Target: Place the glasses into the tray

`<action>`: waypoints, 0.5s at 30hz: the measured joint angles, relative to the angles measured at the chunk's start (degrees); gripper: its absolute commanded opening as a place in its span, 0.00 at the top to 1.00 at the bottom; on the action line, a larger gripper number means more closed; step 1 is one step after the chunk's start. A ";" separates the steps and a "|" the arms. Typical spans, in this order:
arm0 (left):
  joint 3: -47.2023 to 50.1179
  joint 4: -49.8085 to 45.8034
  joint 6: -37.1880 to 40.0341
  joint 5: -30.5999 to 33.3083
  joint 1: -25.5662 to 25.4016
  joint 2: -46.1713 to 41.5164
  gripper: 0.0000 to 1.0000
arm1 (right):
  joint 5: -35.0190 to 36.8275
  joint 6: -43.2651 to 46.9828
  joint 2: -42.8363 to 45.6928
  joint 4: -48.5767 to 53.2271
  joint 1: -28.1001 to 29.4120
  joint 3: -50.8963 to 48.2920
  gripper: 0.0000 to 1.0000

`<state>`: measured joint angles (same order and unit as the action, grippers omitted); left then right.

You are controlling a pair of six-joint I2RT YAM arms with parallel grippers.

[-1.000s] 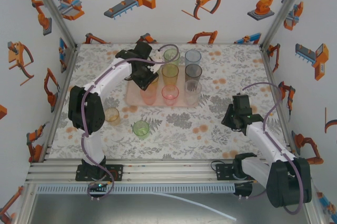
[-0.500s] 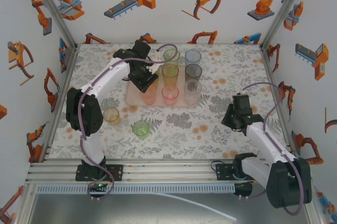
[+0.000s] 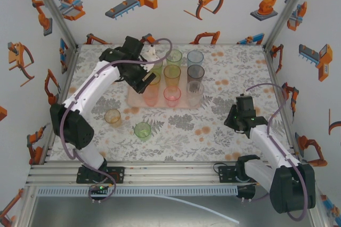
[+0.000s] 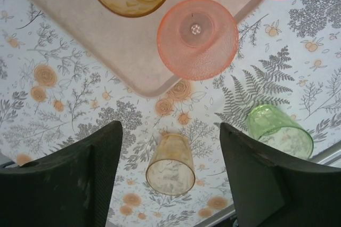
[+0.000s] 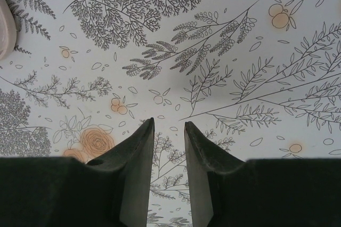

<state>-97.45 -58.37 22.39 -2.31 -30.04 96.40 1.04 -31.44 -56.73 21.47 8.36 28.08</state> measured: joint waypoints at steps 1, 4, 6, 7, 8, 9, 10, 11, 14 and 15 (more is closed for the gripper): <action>0.96 -0.26 -0.17 -0.17 0.52 -2.01 0.27 | 0.02 0.00 0.04 0.00 0.00 0.00 0.67; 3.41 -0.50 -1.03 -0.59 2.64 -6.99 0.21 | 0.04 0.00 0.96 0.00 0.00 -0.15 0.65; 5.35 -0.42 -1.70 -0.98 4.59 -9.84 0.17 | 0.04 0.00 2.10 0.07 0.00 -0.42 0.64; 6.25 -0.39 -2.03 -1.31 5.55 -10.88 0.16 | 0.04 0.00 2.60 0.07 0.00 -0.50 0.64; 7.28 -0.20 -2.43 -1.64 6.54 -11.87 0.14 | 0.04 0.00 2.95 0.09 0.00 -0.52 0.63; 8.39 0.13 -2.82 -1.90 7.50 -12.74 0.13 | 0.04 0.00 3.19 0.09 0.00 -0.52 0.63; 9.64 0.37 -3.34 -2.27 8.63 -13.57 0.12 | 0.04 0.02 3.30 0.11 0.00 -0.52 0.63; 10.51 0.55 -3.80 -2.64 9.49 -14.08 0.12 | 0.04 0.02 3.30 0.22 0.00 -0.52 0.63; 13.33 1.18 -5.53 -4.48 12.90 -15.50 0.11 | 0.04 0.24 3.30 1.90 0.00 0.24 0.61; 14.23 1.42 -6.14 -5.05 14.19 -15.91 0.11 | 0.09 0.42 3.30 2.43 0.00 0.79 0.60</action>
<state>-83.22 -56.95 16.25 -7.35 -15.86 80.49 1.13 -31.03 -53.43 23.90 8.36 28.86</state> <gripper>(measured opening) 0.886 0.386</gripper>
